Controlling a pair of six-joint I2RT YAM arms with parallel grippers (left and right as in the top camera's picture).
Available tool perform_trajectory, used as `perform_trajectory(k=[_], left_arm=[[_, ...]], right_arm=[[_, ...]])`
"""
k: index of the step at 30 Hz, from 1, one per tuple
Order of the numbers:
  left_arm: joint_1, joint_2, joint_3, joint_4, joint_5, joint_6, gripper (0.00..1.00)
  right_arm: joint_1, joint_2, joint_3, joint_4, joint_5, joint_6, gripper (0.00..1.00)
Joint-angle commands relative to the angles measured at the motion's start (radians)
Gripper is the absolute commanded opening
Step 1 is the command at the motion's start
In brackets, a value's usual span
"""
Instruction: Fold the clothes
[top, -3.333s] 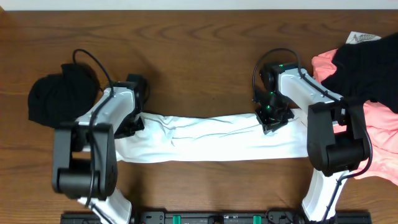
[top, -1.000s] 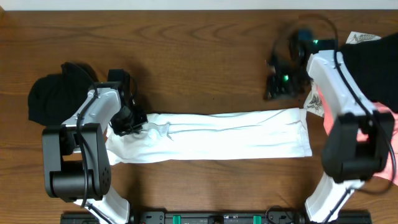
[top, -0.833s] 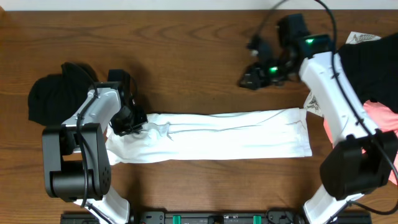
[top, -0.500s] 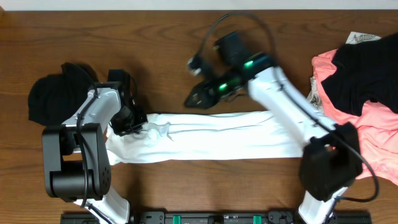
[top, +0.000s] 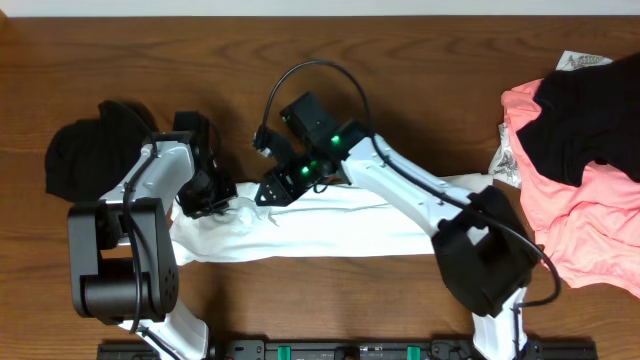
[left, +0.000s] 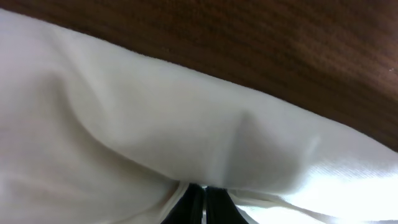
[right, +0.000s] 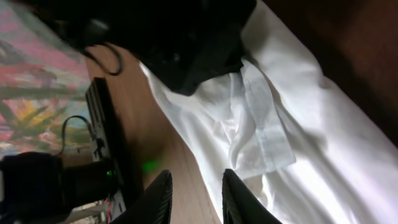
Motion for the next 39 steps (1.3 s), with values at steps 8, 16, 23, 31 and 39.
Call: perform_trajectory(k=[8, 16, 23, 31, 39], left_arm=[[0.025, 0.068, -0.037, 0.013, -0.132, 0.016, 0.06], [0.025, 0.068, -0.037, 0.013, -0.132, 0.016, 0.06], [0.025, 0.068, -0.037, 0.013, -0.132, 0.016, 0.06], [0.025, 0.068, -0.037, 0.013, -0.132, 0.016, 0.06], [0.025, 0.068, -0.037, 0.009, -0.132, 0.016, 0.06]], right_arm=[[0.053, 0.058, -0.008, 0.021, 0.026, 0.097, 0.25], [0.067, 0.071, -0.018, 0.023, 0.044, 0.115, 0.25], [0.070, 0.073, -0.042, 0.039, 0.084, 0.152, 0.25], [0.071, 0.098, -0.093, 0.088, 0.088, 0.174, 0.26], [0.052, 0.171, -0.105, 0.026, 0.226, 0.174, 0.28]])
